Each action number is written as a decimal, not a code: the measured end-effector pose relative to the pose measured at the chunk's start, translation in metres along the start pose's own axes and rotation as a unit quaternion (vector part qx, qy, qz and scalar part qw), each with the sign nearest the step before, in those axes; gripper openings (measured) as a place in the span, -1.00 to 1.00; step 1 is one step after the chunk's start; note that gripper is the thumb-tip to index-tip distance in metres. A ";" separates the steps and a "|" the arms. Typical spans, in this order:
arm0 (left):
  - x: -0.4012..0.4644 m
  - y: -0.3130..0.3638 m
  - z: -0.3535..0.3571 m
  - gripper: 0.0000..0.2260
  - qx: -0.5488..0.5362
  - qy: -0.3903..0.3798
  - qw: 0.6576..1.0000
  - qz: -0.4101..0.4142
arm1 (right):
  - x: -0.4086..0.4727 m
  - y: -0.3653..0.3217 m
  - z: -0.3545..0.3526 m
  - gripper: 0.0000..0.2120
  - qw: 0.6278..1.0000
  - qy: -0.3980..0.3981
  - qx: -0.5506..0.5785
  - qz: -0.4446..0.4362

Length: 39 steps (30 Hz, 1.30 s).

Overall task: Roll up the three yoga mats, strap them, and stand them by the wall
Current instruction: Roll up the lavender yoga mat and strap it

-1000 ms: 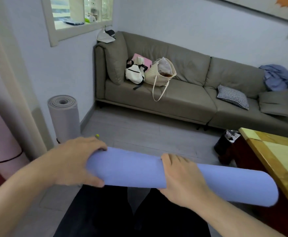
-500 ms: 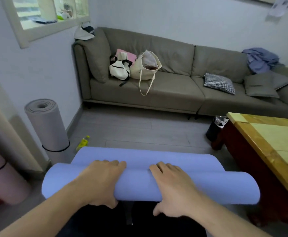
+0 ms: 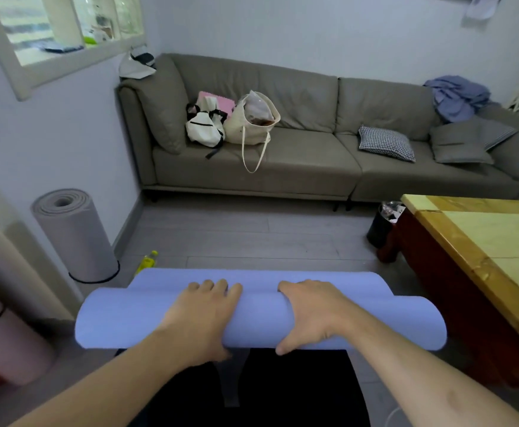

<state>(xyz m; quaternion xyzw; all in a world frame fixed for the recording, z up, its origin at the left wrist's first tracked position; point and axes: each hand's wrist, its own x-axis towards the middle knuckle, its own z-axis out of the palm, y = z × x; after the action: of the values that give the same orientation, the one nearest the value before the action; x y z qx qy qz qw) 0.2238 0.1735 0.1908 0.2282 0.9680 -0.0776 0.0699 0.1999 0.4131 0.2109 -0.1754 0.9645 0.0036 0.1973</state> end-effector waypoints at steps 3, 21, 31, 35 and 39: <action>0.007 0.001 0.001 -0.34 -0.025 0.007 1.000 -0.012 | 0.005 0.002 -0.002 -0.26 1.000 -0.009 0.018 0.004; 0.038 0.013 0.009 -0.31 -0.001 0.032 0.999 -0.041 | 0.021 -0.003 0.033 -0.20 0.985 0.164 -0.049 -0.019; 0.042 -0.014 -0.038 -0.46 -0.035 -0.046 0.998 -0.022 | 0.023 -0.017 0.046 -0.48 0.944 0.318 -0.073 -0.044; 0.036 -0.020 -0.053 -0.47 -0.045 -0.098 0.994 -0.019 | 0.020 -0.023 0.042 -0.41 0.951 0.299 -0.047 -0.058; 0.031 -0.024 -0.032 -0.39 -0.129 -0.128 0.983 -0.032 | 0.021 -0.030 0.044 -0.17 0.960 0.253 -0.101 -0.062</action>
<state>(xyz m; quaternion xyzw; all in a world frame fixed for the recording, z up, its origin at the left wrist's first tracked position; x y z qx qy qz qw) 0.1820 0.1715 0.2197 0.1743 0.9597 0.0171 0.2197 0.2092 0.3810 0.1644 -0.2492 0.9648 0.0444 -0.0718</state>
